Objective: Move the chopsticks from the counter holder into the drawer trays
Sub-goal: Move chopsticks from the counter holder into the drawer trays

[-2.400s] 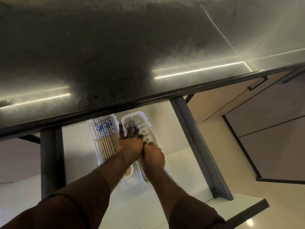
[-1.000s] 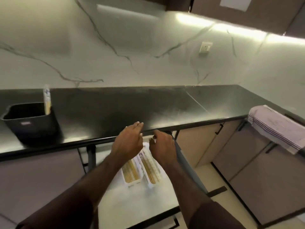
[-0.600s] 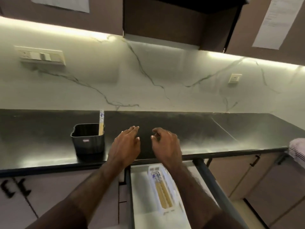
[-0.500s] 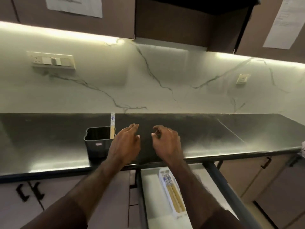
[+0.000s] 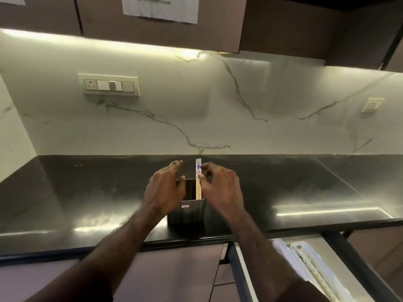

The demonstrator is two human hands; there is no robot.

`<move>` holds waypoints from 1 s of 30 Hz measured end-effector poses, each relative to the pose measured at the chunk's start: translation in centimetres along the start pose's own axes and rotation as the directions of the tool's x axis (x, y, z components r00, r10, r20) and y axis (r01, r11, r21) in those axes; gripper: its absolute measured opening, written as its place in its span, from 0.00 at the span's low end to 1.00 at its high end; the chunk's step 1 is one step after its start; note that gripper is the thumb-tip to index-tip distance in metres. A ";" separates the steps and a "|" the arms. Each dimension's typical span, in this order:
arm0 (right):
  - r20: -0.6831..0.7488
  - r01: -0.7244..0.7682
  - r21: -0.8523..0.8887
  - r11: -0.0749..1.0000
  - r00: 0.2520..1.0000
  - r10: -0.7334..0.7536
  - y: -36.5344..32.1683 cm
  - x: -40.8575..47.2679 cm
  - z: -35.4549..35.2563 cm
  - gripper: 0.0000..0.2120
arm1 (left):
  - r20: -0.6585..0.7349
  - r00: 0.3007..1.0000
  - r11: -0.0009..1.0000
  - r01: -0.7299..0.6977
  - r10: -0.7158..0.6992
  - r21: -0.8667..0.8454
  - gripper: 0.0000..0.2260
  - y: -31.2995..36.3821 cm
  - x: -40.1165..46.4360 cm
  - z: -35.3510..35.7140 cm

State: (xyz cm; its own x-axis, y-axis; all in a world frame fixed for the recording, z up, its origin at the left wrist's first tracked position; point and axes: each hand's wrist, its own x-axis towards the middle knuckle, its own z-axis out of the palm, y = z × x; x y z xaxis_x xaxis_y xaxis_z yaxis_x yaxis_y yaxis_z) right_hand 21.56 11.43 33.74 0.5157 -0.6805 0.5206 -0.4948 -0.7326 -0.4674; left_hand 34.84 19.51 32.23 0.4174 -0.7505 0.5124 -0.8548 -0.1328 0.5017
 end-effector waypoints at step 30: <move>0.205 -0.377 -0.064 0.924 0.901 0.382 11.6 9.6 14.8 0.13 | 0.266 0.900 0.834 0.425 -0.346 -0.353 0.25 -9.0 12.9 17.0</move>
State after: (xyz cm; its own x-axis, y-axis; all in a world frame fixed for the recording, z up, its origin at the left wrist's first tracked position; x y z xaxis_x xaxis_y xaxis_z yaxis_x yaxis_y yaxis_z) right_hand 31.09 -3.89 22.75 0.4195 -0.8963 0.1441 -0.6961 -0.4195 -0.5826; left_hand 42.70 -0.05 22.46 0.5889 -0.8017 0.1021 -0.4267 -0.2011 0.8818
